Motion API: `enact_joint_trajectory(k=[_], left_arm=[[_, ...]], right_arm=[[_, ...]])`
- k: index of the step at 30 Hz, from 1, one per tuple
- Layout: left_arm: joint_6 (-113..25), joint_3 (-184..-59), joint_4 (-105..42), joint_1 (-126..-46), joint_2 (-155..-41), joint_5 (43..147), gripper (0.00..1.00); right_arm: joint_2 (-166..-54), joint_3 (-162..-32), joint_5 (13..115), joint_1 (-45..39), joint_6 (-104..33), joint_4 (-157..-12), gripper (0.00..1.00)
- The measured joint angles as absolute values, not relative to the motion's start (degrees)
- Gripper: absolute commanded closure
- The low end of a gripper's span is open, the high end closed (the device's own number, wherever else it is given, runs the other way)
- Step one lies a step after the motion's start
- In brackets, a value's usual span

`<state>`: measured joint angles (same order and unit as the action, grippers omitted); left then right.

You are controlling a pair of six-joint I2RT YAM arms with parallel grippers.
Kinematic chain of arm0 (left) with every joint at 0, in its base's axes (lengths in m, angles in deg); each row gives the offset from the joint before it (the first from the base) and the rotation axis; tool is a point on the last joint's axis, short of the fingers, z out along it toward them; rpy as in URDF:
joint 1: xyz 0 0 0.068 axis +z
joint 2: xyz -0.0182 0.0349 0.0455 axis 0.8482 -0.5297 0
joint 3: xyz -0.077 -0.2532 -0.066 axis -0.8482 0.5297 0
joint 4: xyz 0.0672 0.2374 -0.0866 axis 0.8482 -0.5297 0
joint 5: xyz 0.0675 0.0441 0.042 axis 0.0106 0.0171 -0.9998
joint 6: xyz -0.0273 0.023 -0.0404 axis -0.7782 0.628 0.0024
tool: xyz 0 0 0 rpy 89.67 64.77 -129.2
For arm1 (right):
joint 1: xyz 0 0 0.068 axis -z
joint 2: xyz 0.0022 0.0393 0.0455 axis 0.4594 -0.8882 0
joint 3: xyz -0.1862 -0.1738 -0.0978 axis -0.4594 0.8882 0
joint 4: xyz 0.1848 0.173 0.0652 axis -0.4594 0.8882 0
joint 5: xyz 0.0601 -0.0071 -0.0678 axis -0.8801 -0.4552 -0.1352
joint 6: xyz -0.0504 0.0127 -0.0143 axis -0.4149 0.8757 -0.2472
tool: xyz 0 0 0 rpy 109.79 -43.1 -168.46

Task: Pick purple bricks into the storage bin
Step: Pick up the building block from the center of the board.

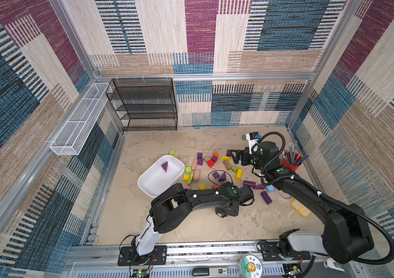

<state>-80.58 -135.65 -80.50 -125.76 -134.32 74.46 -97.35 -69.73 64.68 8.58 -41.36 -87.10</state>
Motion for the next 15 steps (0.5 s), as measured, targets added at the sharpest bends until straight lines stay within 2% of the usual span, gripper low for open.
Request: enact_joint_trajectory(k=[2, 5, 15], left_arm=[[-80.6, -135.7, -80.5, -125.8, -134.4, 74.5, 0.58], [-80.6, -135.7, -80.4, -125.8, -134.4, 74.5, 0.64], [-80.3, -135.6, -80.3, -125.8, -134.3, 74.4, 0.68]], right_arm=[[-97.3, -69.6, 64.7, 8.6, -41.4, -87.2, 0.00], [-97.1, -69.5, 65.2, 8.6, -41.6, -87.3, 0.00], [-96.7, -68.5, 65.7, 8.6, -42.4, -88.3, 0.00]])
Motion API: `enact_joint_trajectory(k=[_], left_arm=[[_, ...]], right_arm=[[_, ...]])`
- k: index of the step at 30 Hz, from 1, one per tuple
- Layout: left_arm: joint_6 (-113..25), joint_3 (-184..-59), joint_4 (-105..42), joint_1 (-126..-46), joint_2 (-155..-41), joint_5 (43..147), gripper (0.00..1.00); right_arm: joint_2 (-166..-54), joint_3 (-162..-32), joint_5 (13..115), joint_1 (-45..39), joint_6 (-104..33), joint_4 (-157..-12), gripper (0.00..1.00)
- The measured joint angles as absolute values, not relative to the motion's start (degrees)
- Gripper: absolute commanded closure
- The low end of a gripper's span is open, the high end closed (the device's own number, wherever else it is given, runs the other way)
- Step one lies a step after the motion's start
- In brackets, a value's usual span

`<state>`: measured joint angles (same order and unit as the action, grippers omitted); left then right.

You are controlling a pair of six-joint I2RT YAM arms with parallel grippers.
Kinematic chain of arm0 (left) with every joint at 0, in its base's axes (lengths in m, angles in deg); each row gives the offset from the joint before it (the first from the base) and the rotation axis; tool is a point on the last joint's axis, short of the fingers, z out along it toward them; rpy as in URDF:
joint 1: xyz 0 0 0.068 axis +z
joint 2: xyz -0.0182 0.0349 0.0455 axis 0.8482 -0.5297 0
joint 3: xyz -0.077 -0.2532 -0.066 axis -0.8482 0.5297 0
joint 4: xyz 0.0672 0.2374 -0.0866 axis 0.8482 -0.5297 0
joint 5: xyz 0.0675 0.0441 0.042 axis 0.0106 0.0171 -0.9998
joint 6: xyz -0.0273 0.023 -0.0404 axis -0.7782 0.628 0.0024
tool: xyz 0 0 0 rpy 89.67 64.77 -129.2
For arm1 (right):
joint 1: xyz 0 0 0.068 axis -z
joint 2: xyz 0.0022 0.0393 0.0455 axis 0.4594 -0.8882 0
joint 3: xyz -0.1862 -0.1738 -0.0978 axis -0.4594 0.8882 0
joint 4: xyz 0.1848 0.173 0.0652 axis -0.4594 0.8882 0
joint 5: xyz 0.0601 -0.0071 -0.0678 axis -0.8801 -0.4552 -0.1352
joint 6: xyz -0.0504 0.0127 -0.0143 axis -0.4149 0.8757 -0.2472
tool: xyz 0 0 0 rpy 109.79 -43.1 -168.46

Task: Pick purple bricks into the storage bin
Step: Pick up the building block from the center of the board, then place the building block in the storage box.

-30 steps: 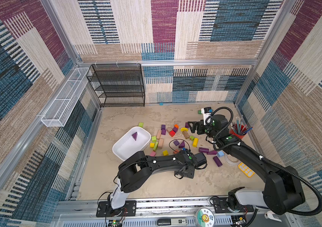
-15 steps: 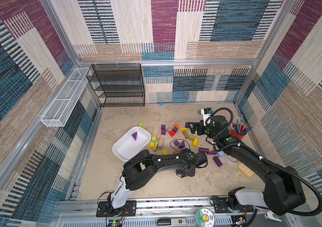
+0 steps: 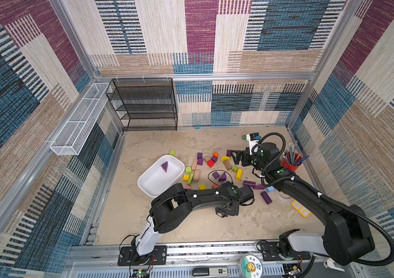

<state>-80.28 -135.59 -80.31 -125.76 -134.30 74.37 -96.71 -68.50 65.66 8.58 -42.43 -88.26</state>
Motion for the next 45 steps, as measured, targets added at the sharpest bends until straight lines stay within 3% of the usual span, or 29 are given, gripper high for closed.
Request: enact_joint_trajectory(k=[5, 18, 45], left_arm=[[-79.0, -136.1, -80.9, -125.6, -134.3, 74.2, 0.75], [-73.9, -137.4, -83.1, -123.1, -130.8, 74.4, 0.73], [-68.1, -133.4, -86.4, -105.1, -115.7, 74.5, 0.74]], right_arm=[[-96.7, -68.1, 66.4, 8.6, -42.5, -88.7, 0.00], [-97.3, -67.6, 67.2, 8.6, -42.6, -90.5, 0.00], [-99.3, -66.7, 67.8, 8.6, -42.6, -92.6, 0.00]])
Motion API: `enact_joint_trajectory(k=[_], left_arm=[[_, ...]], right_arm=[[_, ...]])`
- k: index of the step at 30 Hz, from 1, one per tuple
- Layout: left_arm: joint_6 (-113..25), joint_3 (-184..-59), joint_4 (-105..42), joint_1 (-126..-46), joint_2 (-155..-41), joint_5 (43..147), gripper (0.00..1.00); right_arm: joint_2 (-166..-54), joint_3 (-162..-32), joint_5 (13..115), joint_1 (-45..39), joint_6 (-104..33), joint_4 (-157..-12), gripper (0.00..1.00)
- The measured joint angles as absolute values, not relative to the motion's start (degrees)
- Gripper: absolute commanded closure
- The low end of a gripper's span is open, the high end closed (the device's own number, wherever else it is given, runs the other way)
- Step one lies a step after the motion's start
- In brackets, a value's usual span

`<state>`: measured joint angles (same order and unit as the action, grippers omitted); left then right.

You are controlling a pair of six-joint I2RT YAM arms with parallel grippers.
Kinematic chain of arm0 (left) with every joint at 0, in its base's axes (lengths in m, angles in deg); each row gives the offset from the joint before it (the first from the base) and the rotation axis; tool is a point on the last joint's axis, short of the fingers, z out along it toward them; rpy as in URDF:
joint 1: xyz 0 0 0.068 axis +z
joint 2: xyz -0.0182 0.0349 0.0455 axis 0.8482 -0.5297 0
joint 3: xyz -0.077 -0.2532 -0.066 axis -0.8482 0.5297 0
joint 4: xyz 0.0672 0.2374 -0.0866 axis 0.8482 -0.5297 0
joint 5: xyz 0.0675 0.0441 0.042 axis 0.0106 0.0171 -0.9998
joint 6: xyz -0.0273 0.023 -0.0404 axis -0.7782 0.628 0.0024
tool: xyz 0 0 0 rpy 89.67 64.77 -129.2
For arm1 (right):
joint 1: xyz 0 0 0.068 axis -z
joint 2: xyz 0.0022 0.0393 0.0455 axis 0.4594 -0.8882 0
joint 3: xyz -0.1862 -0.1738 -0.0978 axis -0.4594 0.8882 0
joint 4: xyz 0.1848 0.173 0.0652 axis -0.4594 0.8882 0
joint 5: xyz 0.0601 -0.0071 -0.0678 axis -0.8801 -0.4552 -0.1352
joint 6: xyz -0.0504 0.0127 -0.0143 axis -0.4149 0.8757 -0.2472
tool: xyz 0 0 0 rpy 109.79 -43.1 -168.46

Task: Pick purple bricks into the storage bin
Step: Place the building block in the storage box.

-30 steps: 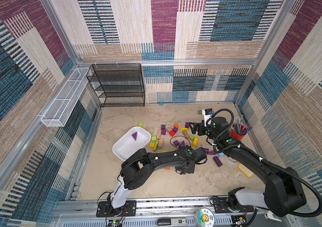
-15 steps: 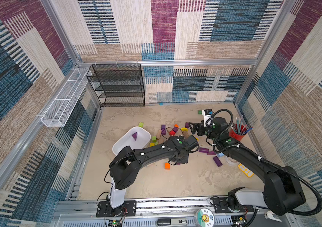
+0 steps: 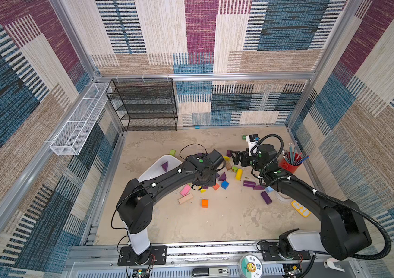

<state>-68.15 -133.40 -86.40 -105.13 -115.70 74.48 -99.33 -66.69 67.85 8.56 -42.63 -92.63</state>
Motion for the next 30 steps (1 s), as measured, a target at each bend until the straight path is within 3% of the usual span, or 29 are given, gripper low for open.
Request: enact_joint_trajectory(k=[14, 30], left_arm=[[-64.1, -131.5, -87.2, -90.1, -111.0, 74.0, 0.74], [-63.5, -131.5, -86.3, -76.5, -114.7, 76.8, 0.74]], right_arm=[[-101.1, -66.7, 66.3, 8.6, -42.8, -94.4, 0.00], [-103.9, -66.7, 62.5, 8.4, -43.1, -96.6, 0.00]])
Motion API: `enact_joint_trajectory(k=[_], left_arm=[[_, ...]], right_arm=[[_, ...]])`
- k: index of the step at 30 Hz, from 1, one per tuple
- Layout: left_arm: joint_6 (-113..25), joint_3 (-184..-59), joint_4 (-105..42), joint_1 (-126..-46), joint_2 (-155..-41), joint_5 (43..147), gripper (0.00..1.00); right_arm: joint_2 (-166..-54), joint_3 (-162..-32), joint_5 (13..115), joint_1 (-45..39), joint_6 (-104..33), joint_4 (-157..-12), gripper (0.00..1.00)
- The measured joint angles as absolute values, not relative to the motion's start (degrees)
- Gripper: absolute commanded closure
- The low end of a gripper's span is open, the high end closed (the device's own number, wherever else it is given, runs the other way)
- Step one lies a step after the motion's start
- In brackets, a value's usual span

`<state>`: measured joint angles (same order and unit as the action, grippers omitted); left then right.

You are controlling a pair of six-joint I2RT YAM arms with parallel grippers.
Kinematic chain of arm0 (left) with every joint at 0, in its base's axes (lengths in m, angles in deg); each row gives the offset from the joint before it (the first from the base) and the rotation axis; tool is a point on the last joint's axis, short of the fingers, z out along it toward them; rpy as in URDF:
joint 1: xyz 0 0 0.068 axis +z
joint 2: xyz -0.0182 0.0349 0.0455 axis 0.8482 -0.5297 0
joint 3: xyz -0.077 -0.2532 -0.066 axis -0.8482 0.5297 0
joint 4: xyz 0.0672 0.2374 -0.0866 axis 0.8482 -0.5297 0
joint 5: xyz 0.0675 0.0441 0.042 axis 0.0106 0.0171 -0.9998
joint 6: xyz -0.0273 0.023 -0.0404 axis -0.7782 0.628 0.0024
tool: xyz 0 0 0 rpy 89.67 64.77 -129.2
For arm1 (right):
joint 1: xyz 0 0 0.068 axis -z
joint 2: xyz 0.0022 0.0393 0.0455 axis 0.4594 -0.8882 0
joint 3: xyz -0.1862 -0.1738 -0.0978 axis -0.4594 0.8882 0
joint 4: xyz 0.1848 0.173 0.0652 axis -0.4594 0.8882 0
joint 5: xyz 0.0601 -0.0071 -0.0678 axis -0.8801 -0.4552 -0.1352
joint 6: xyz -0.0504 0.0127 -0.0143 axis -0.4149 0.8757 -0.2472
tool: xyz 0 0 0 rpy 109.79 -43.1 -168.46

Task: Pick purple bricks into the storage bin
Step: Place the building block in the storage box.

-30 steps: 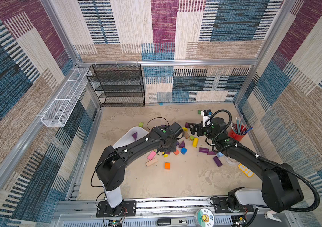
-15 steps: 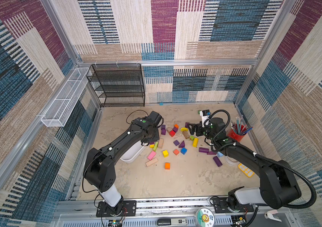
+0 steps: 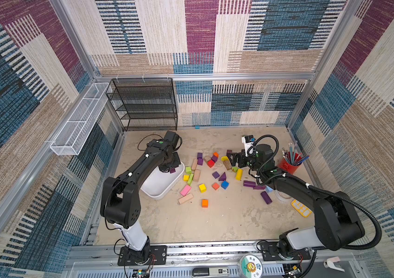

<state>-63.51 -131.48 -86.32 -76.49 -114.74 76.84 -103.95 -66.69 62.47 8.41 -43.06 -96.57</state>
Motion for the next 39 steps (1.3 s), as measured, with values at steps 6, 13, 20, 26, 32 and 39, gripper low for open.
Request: enact_joint_trajectory(k=[6, 13, 20, 26, 32, 39], left_arm=[[-63.5, -133.1, -84.9, -74.4, -119.0, 78.4, 0.74], [-63.6, -134.7, -83.3, -73.8, -123.5, 79.0, 0.74], [-63.7, -134.7, -81.5, -73.7, -126.2, 79.0, 0.74], [-63.7, -134.8, -80.8, -73.7, -128.1, 78.5, 0.73], [-63.6, -134.9, -80.2, -73.7, -129.5, 77.4, 0.72], [-62.9, -134.9, -79.6, -73.7, -129.9, 75.9, 0.70]], right_arm=[[-104.6, -66.7, 60.5, 7.0, -43.9, -98.2, 0.00], [-107.9, -68.6, 59.5, 3.5, -46.3, -98.7, 0.01], [-109.8, -69.7, 59.6, 1.9, -47.8, -98.8, 0.01], [-110.4, -70.0, 59.7, 1.4, -48.4, -99.0, 0.01], [-110.8, -70.1, 61.0, 1.0, -48.4, -99.0, 0.01], [-111.6, -70.6, 62.7, 0.8, -48.4, -98.9, 0.01]])
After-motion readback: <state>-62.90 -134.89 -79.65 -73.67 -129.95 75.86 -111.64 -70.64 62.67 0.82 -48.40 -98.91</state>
